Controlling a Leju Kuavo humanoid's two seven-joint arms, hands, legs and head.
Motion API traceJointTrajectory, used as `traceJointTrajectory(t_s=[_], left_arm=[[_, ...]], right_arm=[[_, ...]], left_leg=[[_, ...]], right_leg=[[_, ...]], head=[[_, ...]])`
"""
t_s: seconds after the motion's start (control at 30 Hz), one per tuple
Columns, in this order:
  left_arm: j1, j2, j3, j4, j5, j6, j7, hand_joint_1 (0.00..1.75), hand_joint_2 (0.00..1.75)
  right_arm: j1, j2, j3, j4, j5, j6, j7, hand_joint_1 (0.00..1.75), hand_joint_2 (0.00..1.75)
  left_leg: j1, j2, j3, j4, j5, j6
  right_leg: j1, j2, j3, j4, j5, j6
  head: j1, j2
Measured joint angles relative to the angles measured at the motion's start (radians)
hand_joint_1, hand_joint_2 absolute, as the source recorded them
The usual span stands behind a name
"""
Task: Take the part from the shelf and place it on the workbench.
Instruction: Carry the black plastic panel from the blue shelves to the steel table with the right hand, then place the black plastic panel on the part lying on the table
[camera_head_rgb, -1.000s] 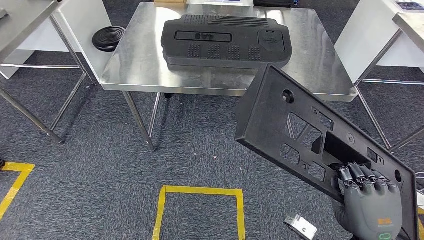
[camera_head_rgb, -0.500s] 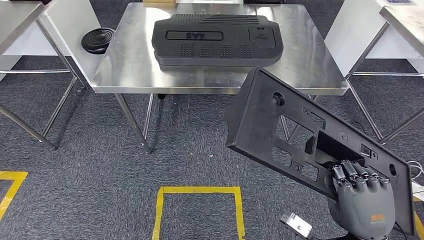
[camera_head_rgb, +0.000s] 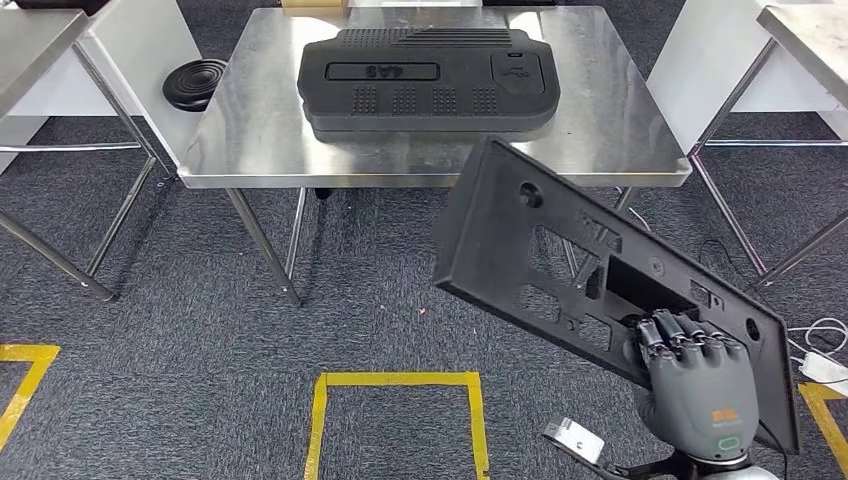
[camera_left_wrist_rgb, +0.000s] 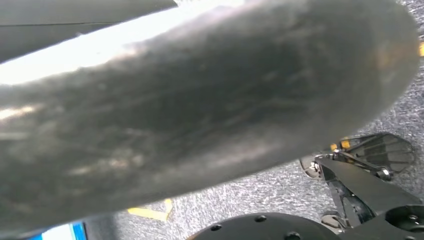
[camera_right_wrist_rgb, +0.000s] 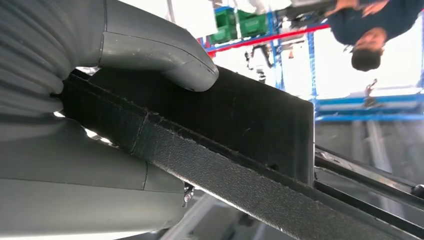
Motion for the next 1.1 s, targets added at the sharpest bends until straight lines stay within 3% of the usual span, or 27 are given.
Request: traceJointTrajectory(t_s=[0.47,0.53,0.6,0.67,0.73,0.8,0.83,0.9,0.93,0.97,1.0,1.07,1.1], left_arm=[[-0.003,0.002,-0.013,0.000,-0.017,-0.006,0.021,0.00,0.00],[-0.004,0.004,-0.017,0.000,-0.021,-0.005,0.020,0.00,0.00],[-0.006,0.005,-0.022,-0.001,-0.022,-0.005,0.020,0.00,0.00],[-0.009,0.004,-0.026,-0.001,-0.023,-0.005,0.019,0.00,0.00],[-0.010,0.004,-0.029,-0.001,-0.023,-0.005,0.019,0.00,0.00],[-0.010,0.004,-0.030,-0.001,-0.023,-0.006,0.019,0.00,0.00],[-0.010,0.004,-0.030,-0.001,-0.023,-0.007,0.019,0.00,0.00],[-0.010,0.004,-0.032,-0.001,-0.024,-0.010,0.018,0.00,0.00],[-0.010,0.007,-0.032,-0.001,-0.025,-0.010,0.018,0.00,0.00],[-0.010,0.009,-0.033,-0.001,-0.027,-0.011,0.018,0.00,0.00],[-0.010,0.011,-0.034,-0.001,-0.029,-0.010,0.017,0.00,0.00],[-0.011,0.010,-0.035,-0.001,-0.031,-0.010,0.016,0.00,0.00],[-0.011,0.010,-0.035,-0.002,-0.031,-0.010,0.016,0.00,0.00]], right_arm=[[-0.236,-0.021,0.202,0.155,-0.016,0.120,-0.074,1.75,1.75],[-0.268,-0.021,0.226,0.172,-0.017,0.128,-0.078,1.75,1.75],[-0.293,-0.021,0.246,0.185,-0.018,0.134,-0.080,1.75,1.75],[-0.313,-0.022,0.262,0.196,-0.019,0.135,-0.080,1.75,1.75],[-0.327,-0.023,0.273,0.208,-0.021,0.138,-0.081,1.75,1.75],[-0.331,-0.025,0.283,0.221,-0.021,0.140,-0.081,1.75,1.75],[-0.332,-0.025,0.287,0.226,-0.021,0.140,-0.081,1.75,1.75],[-0.338,-0.026,0.295,0.235,-0.022,0.141,-0.081,1.75,1.75],[-0.343,-0.026,0.300,0.240,-0.022,0.142,-0.081,1.75,1.75],[-0.348,-0.026,0.304,0.245,-0.023,0.143,-0.081,1.75,1.75],[-0.352,-0.026,0.307,0.250,-0.023,0.145,-0.081,1.75,1.75],[-0.357,-0.026,0.313,0.256,-0.024,0.147,-0.081,1.75,1.75],[-0.360,-0.027,0.316,0.257,-0.025,0.147,-0.081,1.75,1.75]], left_leg=[[-0.006,0.000,0.000,0.001,0.001,0.000],[-0.008,0.000,0.000,0.001,0.001,0.006],[-0.002,0.002,0.012,-0.025,0.013,0.020],[0.010,0.005,0.030,-0.060,0.031,0.030],[0.016,0.007,0.034,-0.070,0.036,0.031],[0.023,0.008,0.034,-0.069,0.033,0.023],[0.029,0.007,0.035,-0.068,0.030,0.016],[0.042,0.005,0.038,-0.058,0.019,-0.008],[0.045,0.005,0.037,-0.049,0.010,-0.022],[0.045,0.005,0.035,-0.040,0.001,-0.036],[0.043,0.005,0.034,-0.034,-0.007,-0.045],[0.045,0.004,0.037,-0.035,-0.012,-0.054],[0.049,0.005,0.040,-0.032,-0.015,-0.056]], right_leg=[[-0.006,0.000,0.000,0.000,0.002,0.002],[-0.012,0.001,0.003,-0.009,0.006,0.006],[-0.012,0.000,0.005,-0.016,0.010,0.012],[-0.008,0.000,-0.020,0.029,-0.013,0.011],[-0.012,0.000,-0.083,0.148,-0.061,0.011],[-0.022,-0.001,-0.134,0.237,-0.083,0.025],[-0.029,-0.001,-0.133,0.229,-0.071,0.039],[-0.047,-0.008,-0.077,0.106,-0.013,0.078],[-0.052,-0.009,-0.045,0.046,0.008,0.090],[-0.056,-0.009,-0.025,0.008,0.019,0.088],[-0.056,-0.007,-0.018,-0.004,0.018,0.076],[-0.051,0.000,-0.021,0.009,0.008,0.039],[-0.049,0.001,-0.020,0.012,0.004,0.027]], head=[[0.000,0.000],[-0.001,0.000],[0.000,0.000],[0.002,0.000],[0.003,0.000],[0.002,0.000],[0.002,0.000],[0.004,0.000],[0.007,0.000],[0.010,0.000],[0.010,0.000],[0.005,0.000],[0.002,0.000]])
